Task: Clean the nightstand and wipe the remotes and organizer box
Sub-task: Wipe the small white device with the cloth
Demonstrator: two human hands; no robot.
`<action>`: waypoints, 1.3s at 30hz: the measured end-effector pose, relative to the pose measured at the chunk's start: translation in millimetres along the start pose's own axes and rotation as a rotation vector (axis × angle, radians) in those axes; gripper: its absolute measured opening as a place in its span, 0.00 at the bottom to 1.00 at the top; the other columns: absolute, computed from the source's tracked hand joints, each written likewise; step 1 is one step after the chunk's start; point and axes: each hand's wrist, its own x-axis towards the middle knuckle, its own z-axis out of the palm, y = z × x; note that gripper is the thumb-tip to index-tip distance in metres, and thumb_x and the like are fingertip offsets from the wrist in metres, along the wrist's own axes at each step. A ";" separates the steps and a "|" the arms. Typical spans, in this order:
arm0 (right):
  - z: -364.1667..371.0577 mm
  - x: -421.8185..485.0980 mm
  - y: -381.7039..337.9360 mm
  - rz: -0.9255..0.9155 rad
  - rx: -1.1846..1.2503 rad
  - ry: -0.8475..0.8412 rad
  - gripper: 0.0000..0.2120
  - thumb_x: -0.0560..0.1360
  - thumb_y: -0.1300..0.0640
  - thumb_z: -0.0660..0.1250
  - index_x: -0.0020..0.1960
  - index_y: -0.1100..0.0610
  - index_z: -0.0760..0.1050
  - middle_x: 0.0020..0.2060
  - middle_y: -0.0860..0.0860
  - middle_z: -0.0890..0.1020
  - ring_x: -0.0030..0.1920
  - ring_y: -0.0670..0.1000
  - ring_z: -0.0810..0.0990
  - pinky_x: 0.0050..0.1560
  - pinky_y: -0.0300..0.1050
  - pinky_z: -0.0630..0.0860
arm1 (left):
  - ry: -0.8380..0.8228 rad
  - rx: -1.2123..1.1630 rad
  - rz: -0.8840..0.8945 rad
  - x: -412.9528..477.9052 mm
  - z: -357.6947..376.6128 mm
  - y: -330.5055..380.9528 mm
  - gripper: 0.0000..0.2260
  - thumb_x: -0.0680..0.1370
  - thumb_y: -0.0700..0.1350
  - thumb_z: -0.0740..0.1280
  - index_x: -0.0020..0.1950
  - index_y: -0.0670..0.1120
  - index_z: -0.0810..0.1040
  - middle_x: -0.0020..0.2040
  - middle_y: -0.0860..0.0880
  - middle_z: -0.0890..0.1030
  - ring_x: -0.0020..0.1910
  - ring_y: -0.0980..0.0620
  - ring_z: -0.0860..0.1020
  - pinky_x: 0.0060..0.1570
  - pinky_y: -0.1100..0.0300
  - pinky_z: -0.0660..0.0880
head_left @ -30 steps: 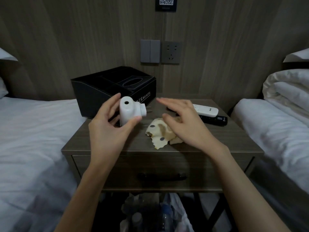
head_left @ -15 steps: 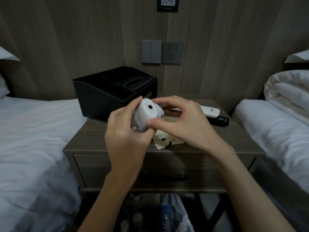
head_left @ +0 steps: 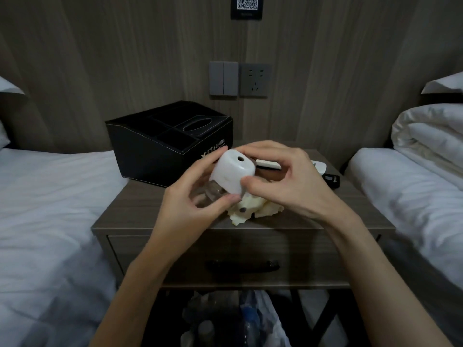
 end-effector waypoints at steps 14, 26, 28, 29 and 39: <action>24.5 9.9 48.0 0.191 -0.531 -0.174 0.26 0.73 0.39 0.65 0.70 0.43 0.69 0.65 0.45 0.76 0.68 0.48 0.69 0.67 0.51 0.68 | 0.348 0.296 -0.014 -1.2 -22.1 -16.4 0.30 0.68 0.47 0.76 0.65 0.62 0.68 0.64 0.59 0.69 0.63 0.56 0.72 0.57 0.48 0.77; 24.5 8.0 18.7 -0.120 -0.463 0.311 0.06 0.74 0.54 0.68 0.49 0.45 0.78 0.43 0.42 0.81 0.47 0.47 0.77 0.46 0.49 0.74 | 0.327 0.350 0.021 -5.9 -15.5 -20.1 0.29 0.71 0.44 0.75 0.68 0.56 0.67 0.68 0.64 0.70 0.63 0.57 0.73 0.57 0.45 0.76; 22.9 8.2 8.9 -0.215 -0.487 0.371 0.06 0.73 0.56 0.70 0.49 0.48 0.82 0.44 0.42 0.81 0.47 0.47 0.77 0.46 0.47 0.74 | 0.308 0.384 0.040 -6.2 -13.6 -20.6 0.28 0.72 0.45 0.75 0.67 0.57 0.67 0.69 0.64 0.70 0.63 0.55 0.74 0.57 0.44 0.76; 23.3 7.8 6.7 -0.244 -0.518 0.394 0.07 0.73 0.56 0.71 0.49 0.48 0.83 0.45 0.42 0.82 0.46 0.48 0.77 0.44 0.46 0.74 | 0.296 0.396 0.051 -6.0 -12.2 -20.5 0.28 0.72 0.45 0.75 0.67 0.58 0.66 0.69 0.64 0.70 0.62 0.55 0.74 0.56 0.45 0.76; 31.4 4.4 16.3 -0.330 -0.676 0.349 0.10 0.71 0.57 0.70 0.51 0.50 0.85 0.44 0.46 0.80 0.43 0.49 0.73 0.33 0.47 0.73 | 0.281 0.466 0.133 -6.6 -1.1 -22.3 0.29 0.72 0.42 0.75 0.66 0.59 0.66 0.70 0.61 0.71 0.62 0.54 0.74 0.57 0.49 0.76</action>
